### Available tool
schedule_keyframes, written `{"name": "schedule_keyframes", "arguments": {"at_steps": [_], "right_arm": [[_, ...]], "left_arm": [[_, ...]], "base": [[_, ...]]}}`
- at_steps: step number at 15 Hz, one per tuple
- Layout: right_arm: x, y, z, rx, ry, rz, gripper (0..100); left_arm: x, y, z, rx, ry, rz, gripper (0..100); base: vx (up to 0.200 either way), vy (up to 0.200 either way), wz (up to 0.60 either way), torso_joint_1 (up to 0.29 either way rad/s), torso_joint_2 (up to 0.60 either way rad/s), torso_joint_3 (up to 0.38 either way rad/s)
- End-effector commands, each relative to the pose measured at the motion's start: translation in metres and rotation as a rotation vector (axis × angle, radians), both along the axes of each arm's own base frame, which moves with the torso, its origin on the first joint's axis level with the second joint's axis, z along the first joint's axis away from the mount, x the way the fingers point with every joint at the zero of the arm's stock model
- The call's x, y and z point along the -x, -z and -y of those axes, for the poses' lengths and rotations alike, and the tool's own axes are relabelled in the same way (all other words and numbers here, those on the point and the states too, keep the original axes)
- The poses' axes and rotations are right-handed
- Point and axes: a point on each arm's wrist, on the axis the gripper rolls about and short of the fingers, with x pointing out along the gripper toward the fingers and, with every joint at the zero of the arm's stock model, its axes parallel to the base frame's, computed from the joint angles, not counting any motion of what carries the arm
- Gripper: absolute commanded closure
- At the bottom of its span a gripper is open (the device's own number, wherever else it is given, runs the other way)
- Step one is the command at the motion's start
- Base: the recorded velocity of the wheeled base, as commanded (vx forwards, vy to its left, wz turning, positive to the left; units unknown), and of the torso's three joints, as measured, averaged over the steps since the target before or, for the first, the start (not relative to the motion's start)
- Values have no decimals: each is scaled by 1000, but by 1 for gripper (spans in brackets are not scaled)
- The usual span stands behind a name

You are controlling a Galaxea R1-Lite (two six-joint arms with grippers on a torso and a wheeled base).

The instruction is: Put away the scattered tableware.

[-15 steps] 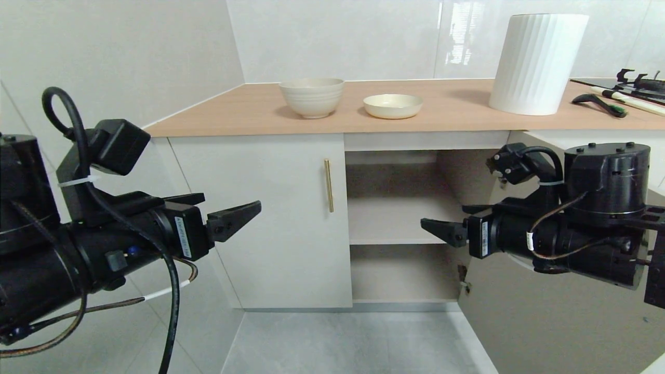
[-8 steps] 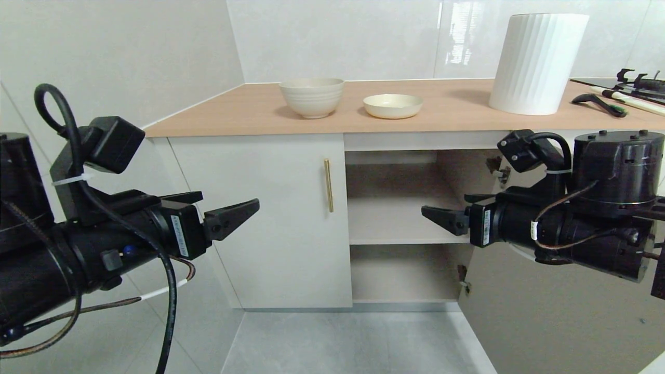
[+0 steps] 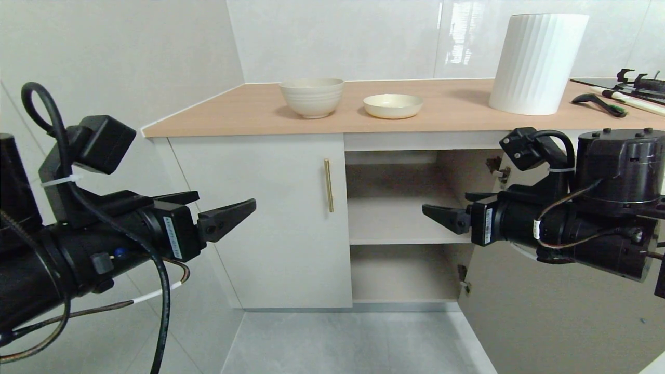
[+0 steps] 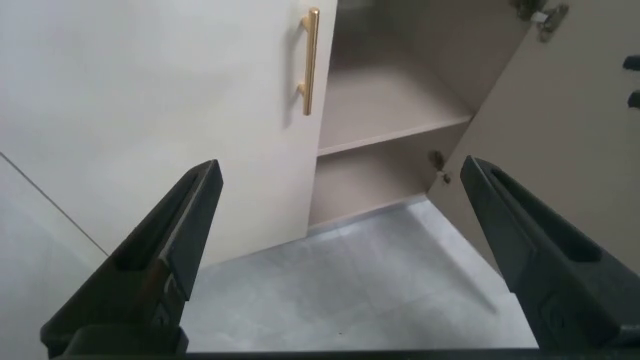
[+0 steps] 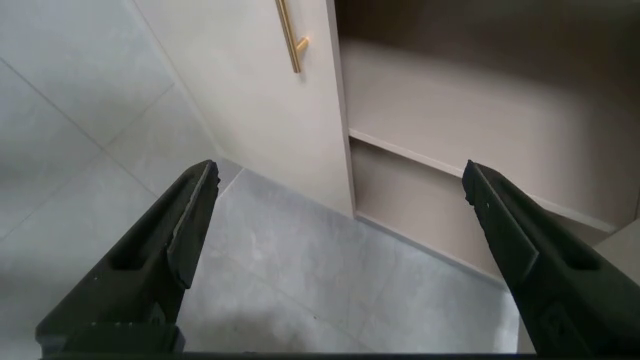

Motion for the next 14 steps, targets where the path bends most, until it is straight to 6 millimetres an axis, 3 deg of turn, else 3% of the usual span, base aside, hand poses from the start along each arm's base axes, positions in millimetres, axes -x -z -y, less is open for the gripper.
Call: {"name": "schedule_keyframes", "arguments": {"at_steps": [1, 4, 13, 14], "right_arm": [[0, -1, 0, -1, -1, 2, 0], [1, -1, 0, -3, -3, 4, 0], [1, -11, 0, -35, 5, 58, 0], [0, -12, 0, -40, 11, 68, 0]], "left_arm": [[2, -1, -1, 0, 4, 6, 0], [2, 0, -1, -1, 9, 2, 0], [6, -5, -3, 10, 7, 24, 0], [6, -6, -3, 12, 7, 27, 0]], "base": [[0, 0, 0, 0, 0, 0], [0, 0, 0, 0, 0, 0], [200, 0, 0, 0, 3, 2], [0, 0, 0, 0, 0, 0]]}}
